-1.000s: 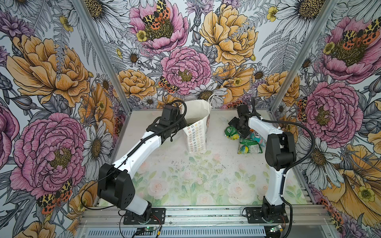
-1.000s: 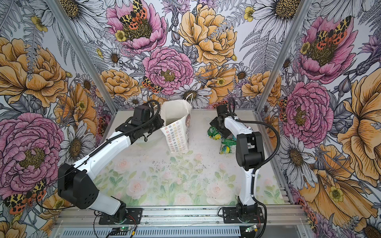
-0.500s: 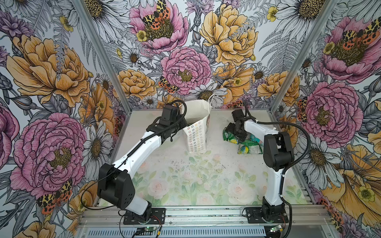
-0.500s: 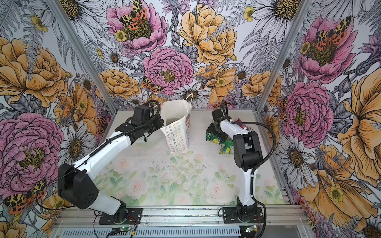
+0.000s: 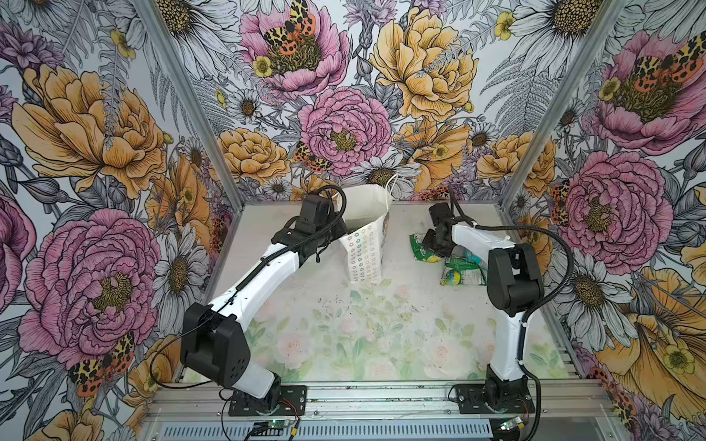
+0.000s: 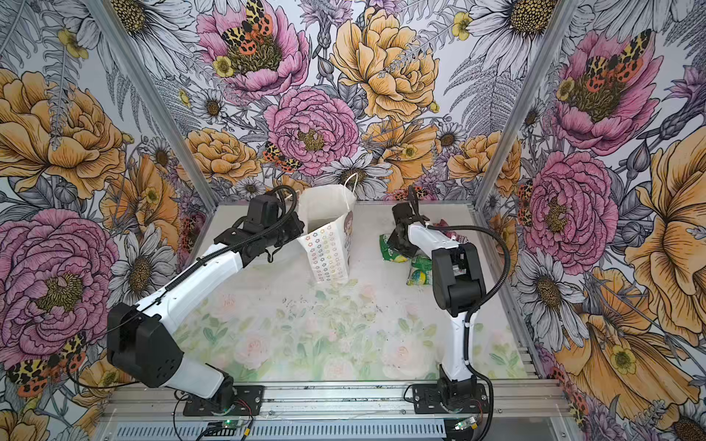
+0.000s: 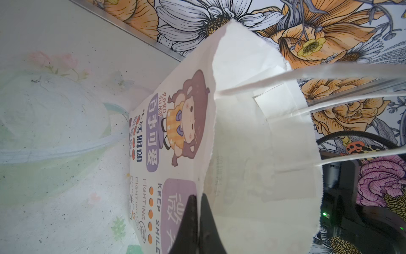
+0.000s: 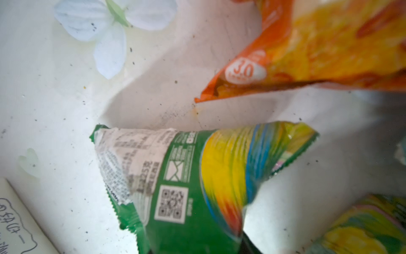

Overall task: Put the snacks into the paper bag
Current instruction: 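Lower the right gripper onto the green striped packet and grasp it, then lift the green striped packet with the right gripper toward the bag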

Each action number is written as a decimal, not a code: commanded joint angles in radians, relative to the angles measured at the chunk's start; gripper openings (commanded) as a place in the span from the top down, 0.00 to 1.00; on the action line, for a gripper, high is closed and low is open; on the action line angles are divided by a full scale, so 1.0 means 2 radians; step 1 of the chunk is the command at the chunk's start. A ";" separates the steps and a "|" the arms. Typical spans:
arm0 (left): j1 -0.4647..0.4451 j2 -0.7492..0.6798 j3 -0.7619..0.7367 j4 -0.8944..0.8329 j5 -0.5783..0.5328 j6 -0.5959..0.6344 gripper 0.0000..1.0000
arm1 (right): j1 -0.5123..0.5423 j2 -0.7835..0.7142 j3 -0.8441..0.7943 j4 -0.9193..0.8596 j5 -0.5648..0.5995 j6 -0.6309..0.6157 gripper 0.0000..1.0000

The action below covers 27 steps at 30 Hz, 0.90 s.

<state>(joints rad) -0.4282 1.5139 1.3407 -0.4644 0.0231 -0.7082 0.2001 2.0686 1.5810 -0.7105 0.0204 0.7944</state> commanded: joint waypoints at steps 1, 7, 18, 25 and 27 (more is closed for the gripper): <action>-0.003 -0.010 -0.002 0.019 0.003 0.003 1.00 | 0.003 -0.008 -0.007 -0.010 -0.014 -0.009 0.78; -0.003 -0.013 -0.002 0.019 0.001 0.004 1.00 | 0.004 -0.059 -0.015 -0.005 -0.006 -0.027 0.90; -0.003 -0.016 -0.002 0.019 0.003 0.005 1.00 | 0.004 -0.144 0.005 0.027 -0.066 -0.083 1.00; -0.003 -0.019 -0.005 0.020 -0.001 0.005 1.00 | 0.006 -0.193 0.039 0.080 -0.110 -0.142 1.00; -0.002 -0.019 -0.005 0.019 -0.001 0.005 1.00 | 0.007 -0.200 0.055 0.086 -0.115 -0.153 1.00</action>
<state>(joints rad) -0.4282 1.5127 1.3407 -0.4637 0.0227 -0.7078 0.2062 1.7283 1.6253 -0.6369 -0.1635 0.5564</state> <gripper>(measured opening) 0.052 0.154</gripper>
